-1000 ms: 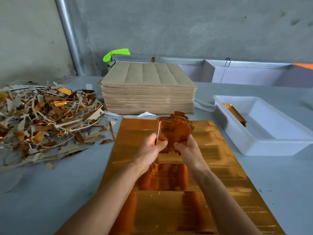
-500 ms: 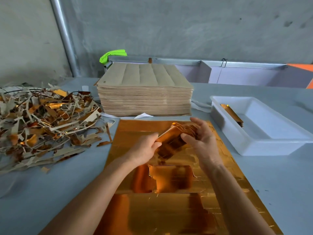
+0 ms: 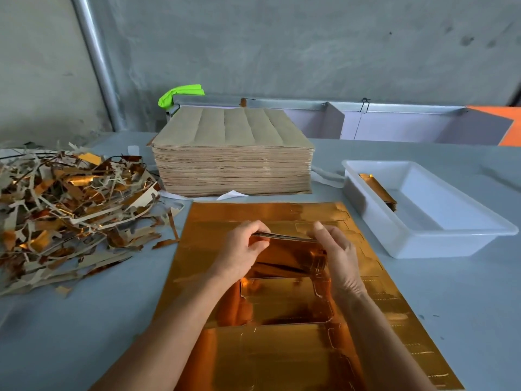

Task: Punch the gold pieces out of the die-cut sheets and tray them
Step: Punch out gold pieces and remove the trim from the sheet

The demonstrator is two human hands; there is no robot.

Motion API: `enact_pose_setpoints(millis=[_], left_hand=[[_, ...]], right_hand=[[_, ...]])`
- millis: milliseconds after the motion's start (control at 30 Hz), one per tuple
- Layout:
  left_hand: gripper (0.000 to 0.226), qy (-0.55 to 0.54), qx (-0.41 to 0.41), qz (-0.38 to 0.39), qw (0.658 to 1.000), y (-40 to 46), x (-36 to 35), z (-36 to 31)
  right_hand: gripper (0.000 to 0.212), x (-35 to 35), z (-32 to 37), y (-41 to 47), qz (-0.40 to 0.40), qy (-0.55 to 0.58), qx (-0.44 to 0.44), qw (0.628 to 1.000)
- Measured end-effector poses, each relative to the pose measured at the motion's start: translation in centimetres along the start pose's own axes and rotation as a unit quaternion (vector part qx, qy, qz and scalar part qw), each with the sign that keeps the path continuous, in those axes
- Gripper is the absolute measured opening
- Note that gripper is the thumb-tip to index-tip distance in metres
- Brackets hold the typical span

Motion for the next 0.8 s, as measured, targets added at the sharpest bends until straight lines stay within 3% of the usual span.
enact_pose_setpoints(millis=[133,200,300,367,500,600,667,800], left_hand=[[0.011,-0.089,0.062,-0.006,0.994,-1.2,-1.2,0.3],[0.009,-0.176,0.112,-0.054,0.976,-1.4,-1.4,0.3],[0.024,-0.228,0.209,-0.119,0.943,-1.2,-2.5,0.2],[0.018,-0.264,0.257,-0.141,0.919,-1.1,-3.2,0.1],[0.027,-0.287,0.259,-0.122,0.914,-1.0,-3.6,0.4],[0.027,-0.318,0.258,-0.140,0.902,-1.1,-3.4,0.3],[0.027,-0.320,0.219,-0.136,0.912,-1.0,-3.5,0.1],[0.020,-0.298,0.225,-0.111,0.921,-1.3,-3.9,1.2]], right_hand=[[0.034,-0.9,-1.1,-0.1,-0.060,-0.036,-0.039,0.997],[0.037,-1.1,-1.3,0.0,-0.079,-0.050,-0.025,0.995],[0.040,-1.7,-1.4,-0.3,-0.103,-0.056,-0.023,0.993],[0.040,-2.2,-1.7,-0.5,-0.100,-0.051,-0.029,0.993],[0.030,-2.3,-2.3,-0.3,-0.097,-0.021,-0.052,0.994],[0.023,-2.6,-2.1,-0.3,-0.092,-0.040,-0.016,0.995],[0.017,-2.7,-1.6,-0.3,-0.095,-0.043,0.018,0.994],[0.030,-2.5,-1.5,-0.1,-0.066,-0.093,0.020,0.993]])
Point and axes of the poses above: each hand's wrist, its own y-axis towards the middle knuckle, its own x-axis out of the back of the hand, z = x × y, the point moved 3 cm from there along y, towards the middle knuckle, and after that the axes turned 13 degrees about -z, right-handed, at the moved point
